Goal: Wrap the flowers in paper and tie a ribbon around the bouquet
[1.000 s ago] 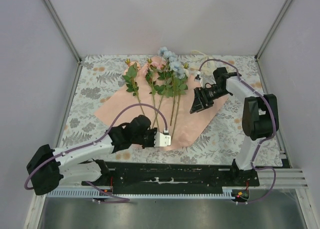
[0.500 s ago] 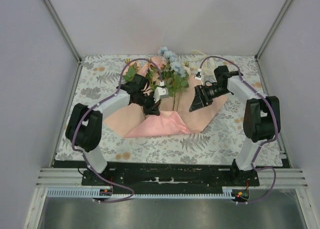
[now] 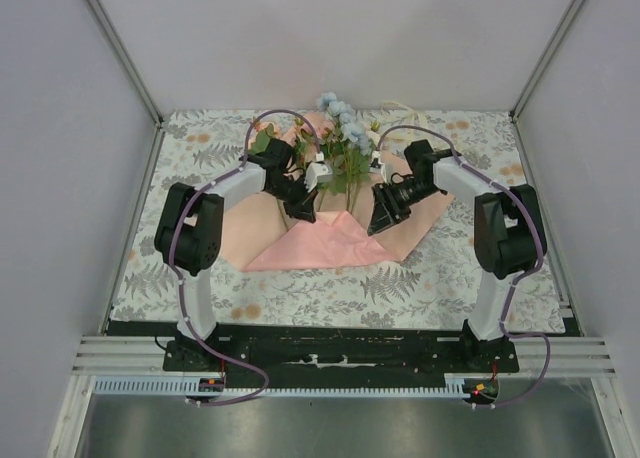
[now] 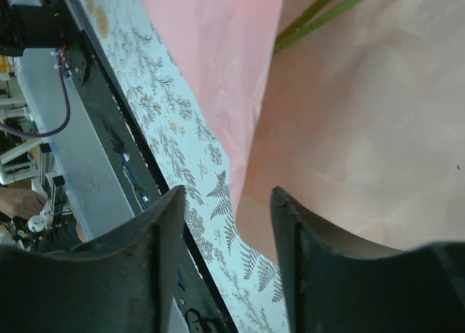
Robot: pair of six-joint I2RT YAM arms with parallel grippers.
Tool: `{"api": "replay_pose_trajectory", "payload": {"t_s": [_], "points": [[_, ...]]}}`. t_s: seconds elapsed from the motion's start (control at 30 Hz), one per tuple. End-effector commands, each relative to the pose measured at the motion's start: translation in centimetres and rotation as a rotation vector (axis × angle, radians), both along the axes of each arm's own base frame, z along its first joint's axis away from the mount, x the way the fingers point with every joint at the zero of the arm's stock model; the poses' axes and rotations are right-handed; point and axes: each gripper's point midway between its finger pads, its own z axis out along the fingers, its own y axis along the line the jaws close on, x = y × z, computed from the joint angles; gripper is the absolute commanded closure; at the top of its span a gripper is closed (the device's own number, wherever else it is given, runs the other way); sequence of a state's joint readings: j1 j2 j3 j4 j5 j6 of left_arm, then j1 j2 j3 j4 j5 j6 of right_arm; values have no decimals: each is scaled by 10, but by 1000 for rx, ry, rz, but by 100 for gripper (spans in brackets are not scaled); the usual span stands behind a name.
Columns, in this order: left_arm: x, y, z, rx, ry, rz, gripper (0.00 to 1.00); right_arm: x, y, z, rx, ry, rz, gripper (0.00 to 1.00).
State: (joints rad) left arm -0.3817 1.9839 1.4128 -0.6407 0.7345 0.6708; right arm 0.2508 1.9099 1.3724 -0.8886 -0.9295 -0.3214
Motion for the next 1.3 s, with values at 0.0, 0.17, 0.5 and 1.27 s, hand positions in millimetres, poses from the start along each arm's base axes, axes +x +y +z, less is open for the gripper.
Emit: {"api": "replay_pose_trajectory", "payload": {"t_s": [0.0, 0.17, 0.5, 1.27], "points": [[14, -1, -1, 2, -35, -3, 98, 18, -11, -6, -115, -68, -48, 35], [20, 2, -11, 30, -36, 16, 98, 19, -1, 55, 32, -186, -63, 35], [31, 2, -19, 40, -20, 55, 98, -28, 38, -7, -8, 87, 10, 62], [-124, -23, 90, -381, 633, 308, 10, -40, 11, -86, -260, 267, -106, 70]]}}
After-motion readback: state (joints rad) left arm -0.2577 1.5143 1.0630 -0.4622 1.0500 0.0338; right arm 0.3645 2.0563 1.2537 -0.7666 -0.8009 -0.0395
